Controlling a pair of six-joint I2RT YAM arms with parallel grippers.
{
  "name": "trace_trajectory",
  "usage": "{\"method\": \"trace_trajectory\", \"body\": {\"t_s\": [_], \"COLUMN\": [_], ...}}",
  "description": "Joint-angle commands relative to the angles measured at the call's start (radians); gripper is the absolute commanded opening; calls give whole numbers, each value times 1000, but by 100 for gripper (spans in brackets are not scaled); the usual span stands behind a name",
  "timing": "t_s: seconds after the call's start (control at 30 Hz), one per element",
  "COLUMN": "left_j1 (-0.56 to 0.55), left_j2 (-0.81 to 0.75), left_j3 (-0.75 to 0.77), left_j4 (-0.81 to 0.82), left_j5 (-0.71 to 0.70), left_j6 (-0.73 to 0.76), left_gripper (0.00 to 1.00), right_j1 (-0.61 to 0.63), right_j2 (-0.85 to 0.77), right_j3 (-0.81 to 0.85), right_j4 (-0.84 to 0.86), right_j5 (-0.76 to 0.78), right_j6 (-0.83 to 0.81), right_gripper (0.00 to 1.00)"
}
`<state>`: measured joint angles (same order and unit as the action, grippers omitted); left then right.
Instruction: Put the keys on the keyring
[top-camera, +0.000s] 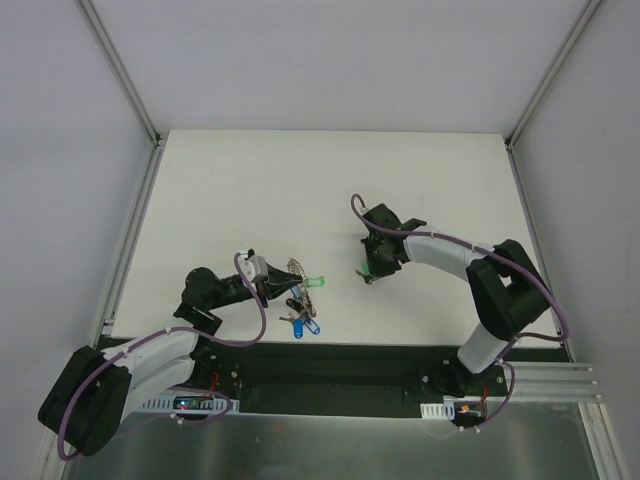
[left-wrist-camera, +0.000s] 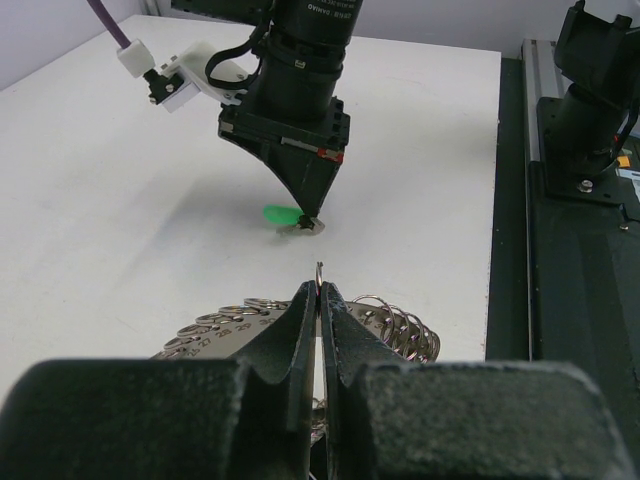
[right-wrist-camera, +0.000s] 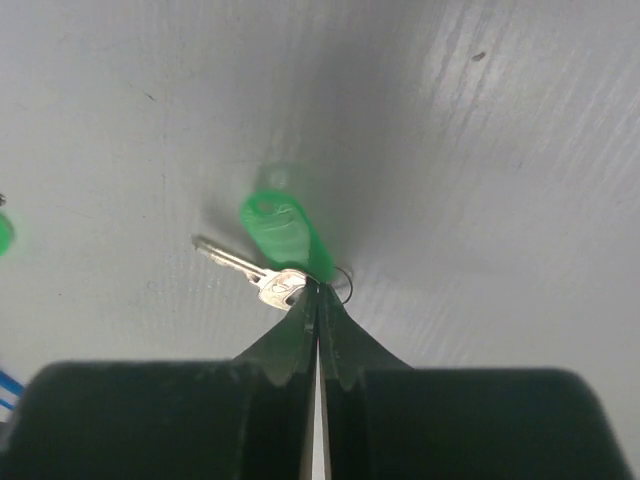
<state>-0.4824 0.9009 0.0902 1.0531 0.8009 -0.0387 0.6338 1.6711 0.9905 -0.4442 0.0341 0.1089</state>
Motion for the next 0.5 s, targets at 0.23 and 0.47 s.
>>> {"method": "trace_trajectory", "body": {"t_s": [0.23, 0.47], "left_j1": [10, 10], "left_j2": [-20, -28], "left_j3": [25, 25], "left_j4": [22, 18], "left_j5": [3, 3], "left_j6": [20, 14], "left_gripper": [0, 0], "right_j1": [-2, -13], "right_j2": [-146, -188], "right_j3": [20, -38], "right_j4": [111, 92], "right_j5": [-212, -105], "right_j6": [143, 140], "right_gripper": [1, 8]}}
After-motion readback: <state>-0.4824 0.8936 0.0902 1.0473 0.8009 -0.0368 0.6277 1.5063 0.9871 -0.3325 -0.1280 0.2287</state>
